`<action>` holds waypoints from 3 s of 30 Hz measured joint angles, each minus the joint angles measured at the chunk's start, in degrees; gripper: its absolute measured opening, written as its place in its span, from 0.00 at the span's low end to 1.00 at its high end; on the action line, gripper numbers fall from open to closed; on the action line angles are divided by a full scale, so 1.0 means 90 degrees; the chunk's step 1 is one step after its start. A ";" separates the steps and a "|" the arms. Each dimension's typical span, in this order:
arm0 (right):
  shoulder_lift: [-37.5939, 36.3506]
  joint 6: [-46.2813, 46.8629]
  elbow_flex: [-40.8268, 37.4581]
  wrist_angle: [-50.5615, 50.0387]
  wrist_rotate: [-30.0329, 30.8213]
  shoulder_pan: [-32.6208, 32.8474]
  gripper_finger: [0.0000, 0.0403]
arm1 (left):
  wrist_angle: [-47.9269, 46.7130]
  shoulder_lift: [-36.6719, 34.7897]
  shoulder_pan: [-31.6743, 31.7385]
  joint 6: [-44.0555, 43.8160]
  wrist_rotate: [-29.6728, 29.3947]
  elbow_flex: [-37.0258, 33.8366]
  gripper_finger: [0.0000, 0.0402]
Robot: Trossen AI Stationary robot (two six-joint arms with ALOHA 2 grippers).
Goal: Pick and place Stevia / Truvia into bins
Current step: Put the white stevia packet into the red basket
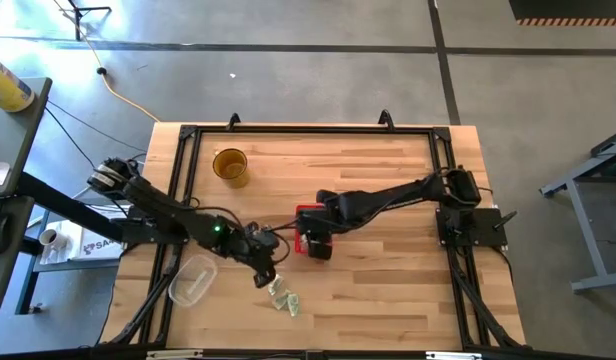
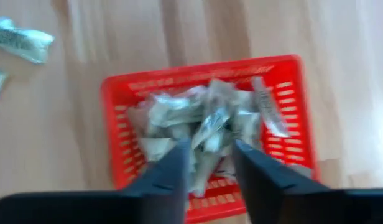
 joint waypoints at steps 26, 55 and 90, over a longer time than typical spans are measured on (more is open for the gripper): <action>-0.0107 0.1467 0.0002 -0.2672 0.2397 0.0891 0.91 | 0.0124 0.1857 -0.0288 -0.2502 0.0916 0.0463 0.65; -0.0097 0.7044 0.0003 -0.4753 0.1919 0.2870 0.79 | -0.0928 0.0847 0.1370 0.3566 0.0042 0.1773 0.08; -0.0085 0.0293 -0.1672 0.1308 0.0322 0.2306 0.79 | -0.0878 0.1382 -0.0248 0.1952 0.1167 0.1473 0.40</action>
